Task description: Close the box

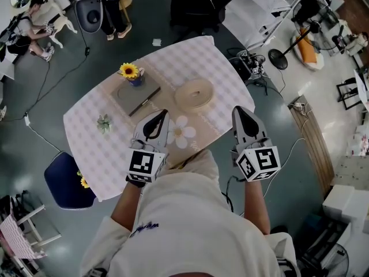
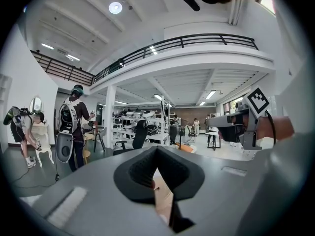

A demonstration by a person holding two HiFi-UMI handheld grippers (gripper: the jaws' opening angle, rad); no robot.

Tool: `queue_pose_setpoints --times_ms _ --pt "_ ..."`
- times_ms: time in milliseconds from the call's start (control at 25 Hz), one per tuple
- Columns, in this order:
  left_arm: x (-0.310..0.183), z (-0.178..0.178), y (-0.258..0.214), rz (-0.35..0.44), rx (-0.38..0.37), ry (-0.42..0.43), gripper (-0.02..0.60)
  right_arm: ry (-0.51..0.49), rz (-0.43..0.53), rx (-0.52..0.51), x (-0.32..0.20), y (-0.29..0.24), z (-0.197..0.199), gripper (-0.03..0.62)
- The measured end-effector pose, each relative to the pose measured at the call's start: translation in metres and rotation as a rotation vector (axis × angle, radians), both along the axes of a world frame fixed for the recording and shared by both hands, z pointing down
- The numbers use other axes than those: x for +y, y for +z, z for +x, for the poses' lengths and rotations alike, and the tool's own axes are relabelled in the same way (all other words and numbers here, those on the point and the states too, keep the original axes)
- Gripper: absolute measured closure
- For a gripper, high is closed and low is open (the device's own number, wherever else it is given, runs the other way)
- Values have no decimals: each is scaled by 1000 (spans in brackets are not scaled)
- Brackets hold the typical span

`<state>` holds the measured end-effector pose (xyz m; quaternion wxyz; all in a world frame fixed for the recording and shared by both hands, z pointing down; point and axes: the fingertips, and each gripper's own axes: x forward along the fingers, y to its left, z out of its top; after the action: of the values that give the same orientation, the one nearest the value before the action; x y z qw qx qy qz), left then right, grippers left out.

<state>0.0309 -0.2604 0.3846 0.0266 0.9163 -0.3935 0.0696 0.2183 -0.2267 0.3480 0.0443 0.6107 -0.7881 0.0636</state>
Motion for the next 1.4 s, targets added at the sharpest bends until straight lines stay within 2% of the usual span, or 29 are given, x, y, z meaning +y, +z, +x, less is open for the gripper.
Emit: queue_pose_setpoints --times_ms 1080,1400 --pt "-2 3 4 -12 13 26 580 46 -6 37 4 -2 11 591" --pt "-7 -6 27 -53 -23 16 580 43 9 73 -3 1 15 589"
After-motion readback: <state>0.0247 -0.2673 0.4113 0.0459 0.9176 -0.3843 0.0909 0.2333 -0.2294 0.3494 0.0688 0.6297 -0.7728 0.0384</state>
